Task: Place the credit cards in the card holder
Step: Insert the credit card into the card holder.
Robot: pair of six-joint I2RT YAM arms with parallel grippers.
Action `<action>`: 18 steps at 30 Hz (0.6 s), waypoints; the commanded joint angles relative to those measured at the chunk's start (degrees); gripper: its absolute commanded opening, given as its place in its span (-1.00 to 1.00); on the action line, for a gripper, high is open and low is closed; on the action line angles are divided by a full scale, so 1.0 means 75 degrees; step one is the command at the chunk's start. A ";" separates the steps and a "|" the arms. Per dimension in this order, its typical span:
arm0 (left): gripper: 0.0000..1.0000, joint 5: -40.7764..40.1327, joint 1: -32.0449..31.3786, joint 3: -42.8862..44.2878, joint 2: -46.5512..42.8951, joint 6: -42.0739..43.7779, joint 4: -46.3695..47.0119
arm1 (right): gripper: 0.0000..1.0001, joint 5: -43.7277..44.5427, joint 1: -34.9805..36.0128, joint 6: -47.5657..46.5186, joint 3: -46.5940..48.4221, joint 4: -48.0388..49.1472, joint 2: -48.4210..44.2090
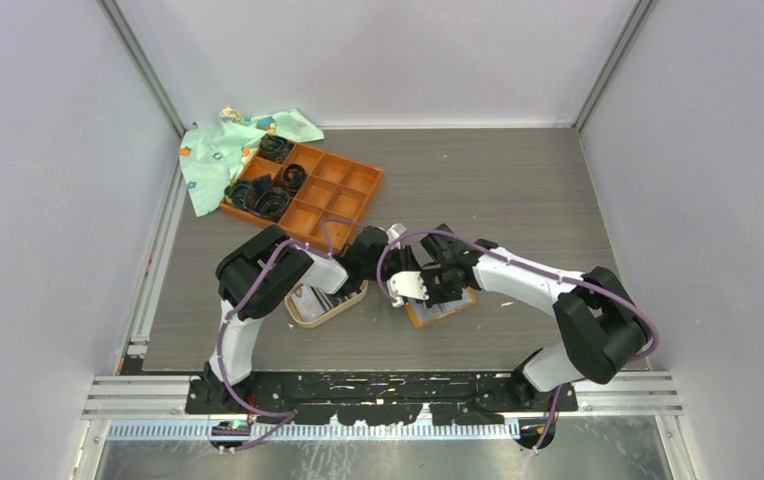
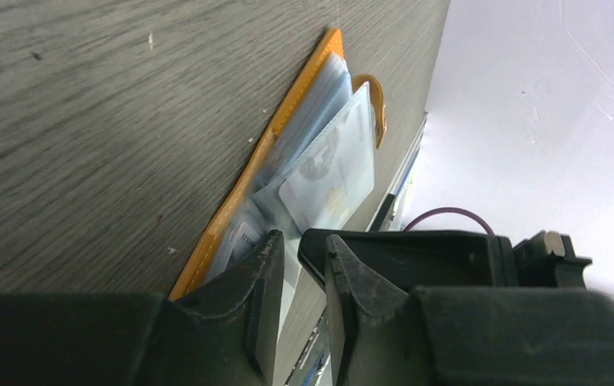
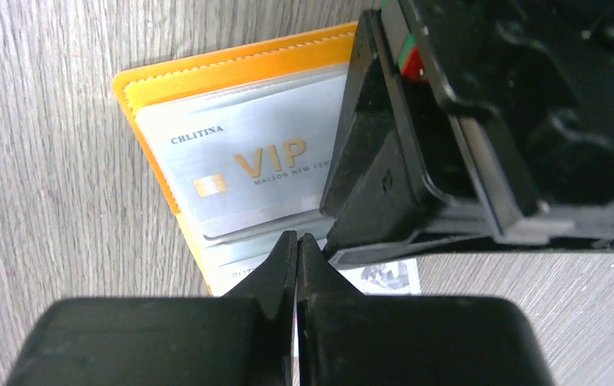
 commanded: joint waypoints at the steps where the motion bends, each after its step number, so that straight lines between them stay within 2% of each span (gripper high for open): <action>1: -0.44 -0.0222 0.0049 -0.0157 -0.0371 0.0567 -0.0790 | -0.98 -0.0362 -0.0371 -0.0166 0.0385 -0.0519 -0.0471; 8: -0.40 -0.0512 0.0051 -0.0181 -0.1350 0.1166 -0.1340 | -0.84 -0.2307 -0.1202 -0.0152 0.0495 -0.1201 -0.1330; 18: -0.39 -0.1641 -0.0019 -0.0828 -0.3542 0.2533 -0.2251 | -0.74 -0.4285 -0.2662 0.1690 0.1236 -0.1586 -0.1171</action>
